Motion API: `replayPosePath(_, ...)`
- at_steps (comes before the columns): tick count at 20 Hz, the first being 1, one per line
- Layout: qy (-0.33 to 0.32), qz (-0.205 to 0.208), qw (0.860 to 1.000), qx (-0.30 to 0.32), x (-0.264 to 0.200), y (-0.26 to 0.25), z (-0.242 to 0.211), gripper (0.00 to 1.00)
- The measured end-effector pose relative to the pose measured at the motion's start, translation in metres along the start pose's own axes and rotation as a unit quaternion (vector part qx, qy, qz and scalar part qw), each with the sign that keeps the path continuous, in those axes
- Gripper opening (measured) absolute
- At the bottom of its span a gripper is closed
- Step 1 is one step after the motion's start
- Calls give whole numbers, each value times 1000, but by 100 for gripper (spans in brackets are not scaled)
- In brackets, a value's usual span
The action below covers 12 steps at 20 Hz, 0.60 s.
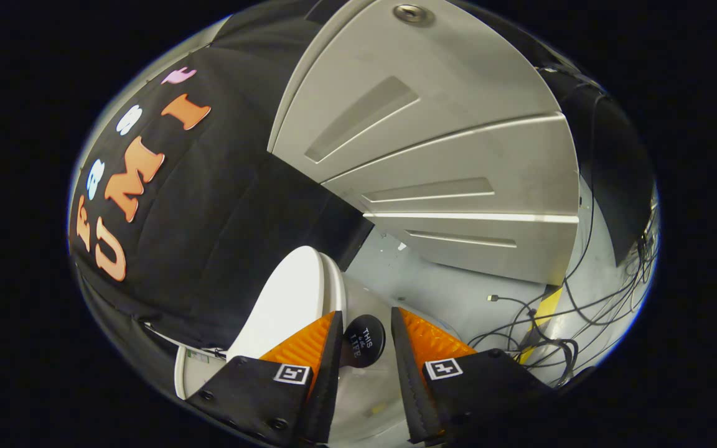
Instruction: Open the toilet lid.
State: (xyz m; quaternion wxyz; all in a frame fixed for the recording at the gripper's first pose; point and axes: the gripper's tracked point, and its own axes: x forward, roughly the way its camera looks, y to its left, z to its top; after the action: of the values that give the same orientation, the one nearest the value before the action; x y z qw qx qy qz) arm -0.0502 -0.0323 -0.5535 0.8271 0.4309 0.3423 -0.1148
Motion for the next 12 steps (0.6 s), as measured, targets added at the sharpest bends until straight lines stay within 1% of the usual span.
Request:
replayPosePath(2,7,3,999,33,-1,0,-3,43)
replayPosePath(4,7,12,997,77,-4,3,1,39)
replayPosePath(5,2,14,995,97,3,4,0,37)
replayPosePath(6,3,17,994,108,1,5,2,31)
replayPosePath(7,1,25,993,117,-4,7,3,31)
replayPosePath(8,1,26,992,127,-4,8,4,23)
replayPosePath(11,12,35,989,142,-6,11,8,23)
replayPosePath(12,7,32,988,148,-8,15,11,11)
